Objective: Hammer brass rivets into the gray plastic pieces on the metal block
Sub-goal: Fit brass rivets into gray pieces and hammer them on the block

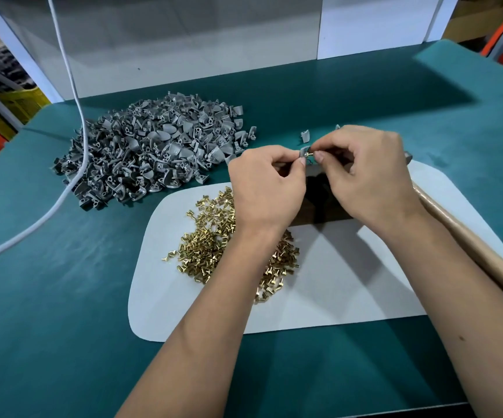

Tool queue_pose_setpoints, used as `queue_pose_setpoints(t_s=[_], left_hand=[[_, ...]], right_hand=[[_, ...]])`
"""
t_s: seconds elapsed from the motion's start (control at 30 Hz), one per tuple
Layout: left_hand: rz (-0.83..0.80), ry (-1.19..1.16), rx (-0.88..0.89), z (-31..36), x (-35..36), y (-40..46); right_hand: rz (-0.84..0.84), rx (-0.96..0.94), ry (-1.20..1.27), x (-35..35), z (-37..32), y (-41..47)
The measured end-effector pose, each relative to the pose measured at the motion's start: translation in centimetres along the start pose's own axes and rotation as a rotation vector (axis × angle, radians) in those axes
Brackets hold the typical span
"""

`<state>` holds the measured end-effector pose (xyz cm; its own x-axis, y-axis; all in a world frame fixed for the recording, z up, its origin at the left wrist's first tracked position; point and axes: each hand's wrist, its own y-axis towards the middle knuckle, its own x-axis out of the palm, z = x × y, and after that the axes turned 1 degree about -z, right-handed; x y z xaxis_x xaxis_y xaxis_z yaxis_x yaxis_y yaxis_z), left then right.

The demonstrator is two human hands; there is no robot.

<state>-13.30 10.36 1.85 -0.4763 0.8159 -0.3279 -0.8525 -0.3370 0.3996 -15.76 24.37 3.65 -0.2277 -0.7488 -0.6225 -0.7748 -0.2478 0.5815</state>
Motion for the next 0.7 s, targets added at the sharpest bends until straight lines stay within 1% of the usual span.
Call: queue_pose_setpoints(t_s=[0.27, 0.43, 0.53, 0.63, 0.7], left_hand=[[-0.025, -0.072, -0.093, -0.08, 0.01, 0.18], [-0.058, -0.197, -0.116, 0.03, -0.41, 0.33], [-0.074, -0.330, -0.130, -0.01, -0.74, 0.39], [-0.140, -0.525, -0.178, -0.33, -0.89, 0.49], [-0.178, -0.537, -0.164, -0.57, -0.84, 0.58]], right_hand=[[0.003, -0.131, -0.010, -0.18, 1.04, 0.13], [0.033, -0.174, -0.009, -0.14, 1.12, 0.20], [0.059, -0.154, -0.021, -0.01, 1.02, 0.13], [0.084, -0.094, 0.028, 0.07, 0.82, 0.03], [0.088, -0.002, 0.111, 0.25, 0.54, 0.00]])
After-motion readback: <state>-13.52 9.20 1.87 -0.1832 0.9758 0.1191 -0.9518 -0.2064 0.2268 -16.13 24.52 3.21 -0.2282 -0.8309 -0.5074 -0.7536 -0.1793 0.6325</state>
